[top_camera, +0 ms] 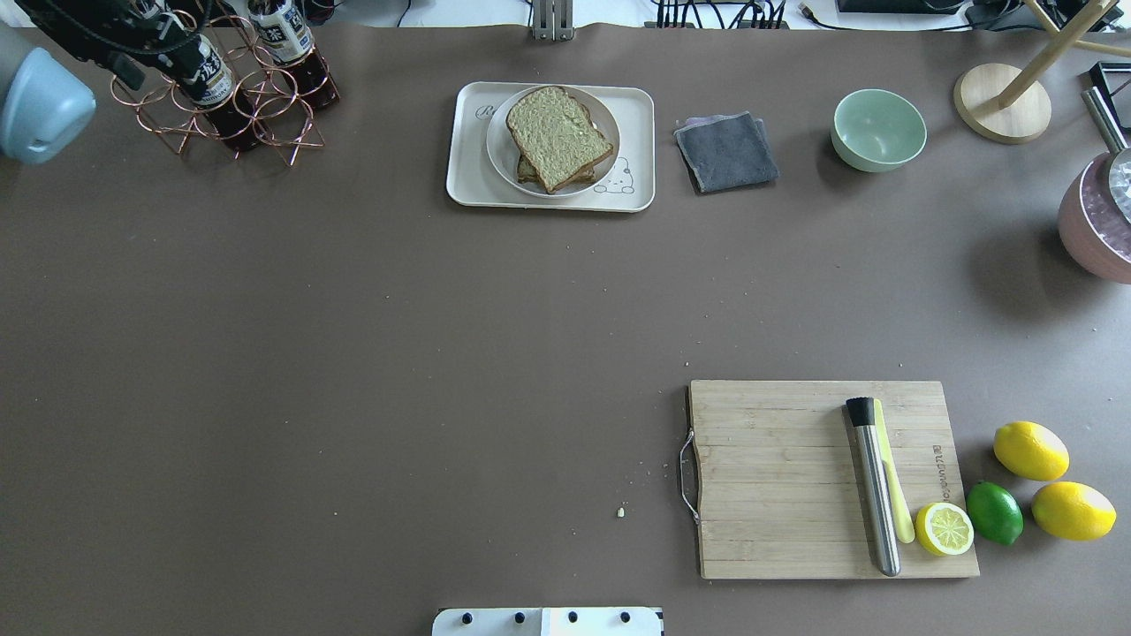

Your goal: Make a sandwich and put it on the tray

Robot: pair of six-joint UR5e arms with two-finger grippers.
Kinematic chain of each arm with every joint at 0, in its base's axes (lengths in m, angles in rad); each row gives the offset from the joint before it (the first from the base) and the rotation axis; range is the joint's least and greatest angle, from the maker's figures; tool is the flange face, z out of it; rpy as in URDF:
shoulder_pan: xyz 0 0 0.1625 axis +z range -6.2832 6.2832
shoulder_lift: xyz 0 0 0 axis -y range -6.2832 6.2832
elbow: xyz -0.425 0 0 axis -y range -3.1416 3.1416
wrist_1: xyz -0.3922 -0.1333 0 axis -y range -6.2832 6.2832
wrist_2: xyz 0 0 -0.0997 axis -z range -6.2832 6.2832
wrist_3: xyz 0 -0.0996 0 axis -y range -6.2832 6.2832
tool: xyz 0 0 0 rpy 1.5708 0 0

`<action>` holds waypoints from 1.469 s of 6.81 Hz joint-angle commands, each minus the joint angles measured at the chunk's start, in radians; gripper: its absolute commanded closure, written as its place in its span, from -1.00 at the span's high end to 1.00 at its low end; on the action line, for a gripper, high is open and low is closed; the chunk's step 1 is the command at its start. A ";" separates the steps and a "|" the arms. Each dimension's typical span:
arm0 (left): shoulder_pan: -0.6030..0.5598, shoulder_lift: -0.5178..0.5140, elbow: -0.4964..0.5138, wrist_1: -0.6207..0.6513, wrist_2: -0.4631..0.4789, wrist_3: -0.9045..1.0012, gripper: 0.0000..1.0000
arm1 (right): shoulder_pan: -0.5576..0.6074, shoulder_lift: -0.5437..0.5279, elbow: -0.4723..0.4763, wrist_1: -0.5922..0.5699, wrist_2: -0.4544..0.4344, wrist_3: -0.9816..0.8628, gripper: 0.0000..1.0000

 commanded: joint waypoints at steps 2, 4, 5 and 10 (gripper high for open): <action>-0.185 0.350 -0.186 0.117 -0.001 0.391 0.93 | 0.048 -0.030 -0.001 -0.002 -0.003 -0.065 1.00; -0.315 0.485 -0.162 0.120 -0.001 0.565 0.93 | 0.068 -0.056 0.004 0.001 -0.004 -0.109 1.00; -0.373 0.527 -0.153 0.120 0.001 0.599 0.93 | 0.068 -0.056 0.005 0.004 -0.004 -0.110 1.00; -0.428 0.649 -0.125 0.115 -0.009 0.641 0.93 | 0.064 -0.076 0.004 0.013 -0.036 -0.106 1.00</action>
